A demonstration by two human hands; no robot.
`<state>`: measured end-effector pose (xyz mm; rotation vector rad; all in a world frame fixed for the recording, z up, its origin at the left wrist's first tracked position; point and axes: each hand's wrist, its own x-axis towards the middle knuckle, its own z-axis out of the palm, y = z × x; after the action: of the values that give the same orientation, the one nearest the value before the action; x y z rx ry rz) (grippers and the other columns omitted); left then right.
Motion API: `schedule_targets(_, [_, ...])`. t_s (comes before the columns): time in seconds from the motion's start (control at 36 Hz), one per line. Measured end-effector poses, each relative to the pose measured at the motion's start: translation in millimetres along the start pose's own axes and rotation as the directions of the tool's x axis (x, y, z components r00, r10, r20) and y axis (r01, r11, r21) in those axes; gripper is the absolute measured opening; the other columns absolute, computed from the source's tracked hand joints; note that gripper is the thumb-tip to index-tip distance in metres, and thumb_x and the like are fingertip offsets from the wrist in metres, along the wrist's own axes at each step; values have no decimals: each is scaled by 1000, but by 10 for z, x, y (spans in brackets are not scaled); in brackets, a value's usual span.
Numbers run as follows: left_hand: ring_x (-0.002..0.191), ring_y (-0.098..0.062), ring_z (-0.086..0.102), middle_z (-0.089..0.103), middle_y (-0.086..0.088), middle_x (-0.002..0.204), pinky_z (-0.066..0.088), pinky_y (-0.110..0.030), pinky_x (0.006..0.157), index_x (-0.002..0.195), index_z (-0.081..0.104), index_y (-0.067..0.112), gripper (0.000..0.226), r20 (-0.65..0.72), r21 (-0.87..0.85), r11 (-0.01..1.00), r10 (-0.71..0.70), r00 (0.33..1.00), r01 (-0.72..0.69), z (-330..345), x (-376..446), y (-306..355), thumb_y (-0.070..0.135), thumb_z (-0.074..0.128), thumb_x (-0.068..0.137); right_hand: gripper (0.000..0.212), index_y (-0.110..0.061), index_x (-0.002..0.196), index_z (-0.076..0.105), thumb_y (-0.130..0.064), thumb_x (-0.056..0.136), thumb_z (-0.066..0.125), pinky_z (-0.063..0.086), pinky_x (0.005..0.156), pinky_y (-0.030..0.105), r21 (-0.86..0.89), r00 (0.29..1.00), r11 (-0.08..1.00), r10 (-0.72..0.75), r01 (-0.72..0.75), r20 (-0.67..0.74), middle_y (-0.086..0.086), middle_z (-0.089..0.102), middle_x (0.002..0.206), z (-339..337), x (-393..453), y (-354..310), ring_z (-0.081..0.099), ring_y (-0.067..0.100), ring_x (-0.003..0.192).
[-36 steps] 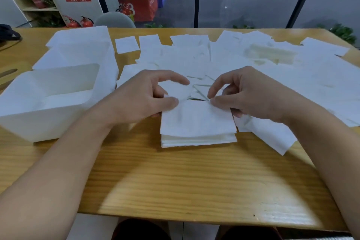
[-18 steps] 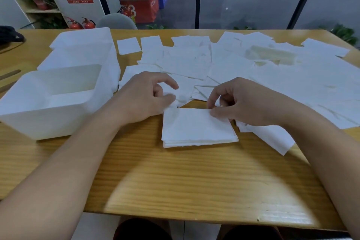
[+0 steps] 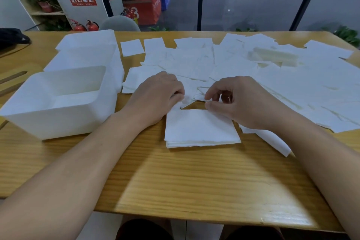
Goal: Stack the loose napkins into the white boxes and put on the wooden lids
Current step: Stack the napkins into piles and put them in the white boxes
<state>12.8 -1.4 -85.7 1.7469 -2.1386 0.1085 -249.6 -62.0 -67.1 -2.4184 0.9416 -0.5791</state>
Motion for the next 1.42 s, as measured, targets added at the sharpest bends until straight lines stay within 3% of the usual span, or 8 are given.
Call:
schedule_targets(0.25, [98, -5, 51, 61, 17, 99, 42, -20, 86, 101, 68, 26, 12, -18, -184, 982, -48, 999, 44, -15, -37, 21, 26, 60, 110, 17, -36, 114, 76, -43, 98, 76, 50, 63, 19, 52, 998, 997, 53, -52, -23, -16, 74, 89, 34, 36, 9, 65, 7, 73])
schedule_targets(0.39, [100, -11, 60, 66, 16, 98, 42, -16, 83, 103, 72, 25, 8, -115, -416, 908, -1, 993, -48, -132, -122, 167, 25, 66, 108, 40, -32, 144, 61, -50, 109, 56, 54, 64, 22, 355, 989, 925, 149, -137, -8, -10, 81, 95, 9, 39, -106, 76, 15, 77])
schedule_targets(0.61, [112, -25, 63, 73, 11, 107, 48, -30, 91, 107, 76, 26, 15, -81, -500, 859, 80, 994, -109, -118, -143, 276, 30, 62, 111, 14, -32, 109, 82, -35, 106, 68, 51, 57, 32, 331, 986, 942, 107, -60, -128, -9, 61, 64, -6, 31, -94, 55, 13, 58])
schedule_targets(0.83, [143, 1, 46, 53, 25, 151, 42, -23, 111, 153, 54, 41, 50, -113, -520, 851, -154, 982, 73, -152, -115, 167, 57, 61, 106, 22, -16, 107, 79, 2, 101, 68, 60, 82, 61, 410, 978, 900, -75, 151, -195, 4, 77, 105, -83, -14, -157, 74, 34, 96])
schedule_targets(0.97, [106, -23, 71, 77, 4, 114, 61, -48, 91, 133, 73, 33, 32, -94, -737, 671, -212, 973, 76, -222, -136, 200, 48, 70, 105, 17, -11, 106, 76, 3, 102, 67, 56, 76, 35, 432, 965, 877, -115, 210, -236, 1, 74, 100, -206, -27, -185, 70, 20, 91])
schedule_targets(1.06, [65, -38, 49, 64, -5, 70, 42, -39, 58, 116, 81, 26, 17, -128, -783, 619, -261, 957, 64, -312, -172, 252, 35, 72, 105, 12, -16, 105, 79, -11, 106, 68, 53, 68, 33, 425, 976, 895, -42, 132, -215, 7, 72, 89, -290, -44, -199, 66, 21, 80])
schedule_targets(1.17, [65, -56, 42, 51, -38, 72, 40, -41, 68, 125, 77, 32, 21, 75, -824, 531, -248, 966, 200, -355, -303, 311, 35, 73, 105, 8, -30, 105, 79, -23, 102, 74, 41, 55, 26, 286, 996, 955, 86, -78, -16, 12, 59, 66, -381, -73, -180, 51, 17, 57])
schedule_targets(1.42, [53, -11, 38, 42, 6, 55, 37, -10, 62, 113, 75, 36, 13, 65, -600, 753, -291, 954, 271, -277, -418, 335, 35, 78, 101, 10, -34, 100, 76, -29, 94, 82, 42, 50, 18, 72, 973, 985, 139, -154, 187, -9, 59, 61, -243, -47, -81, 53, 6, 52])
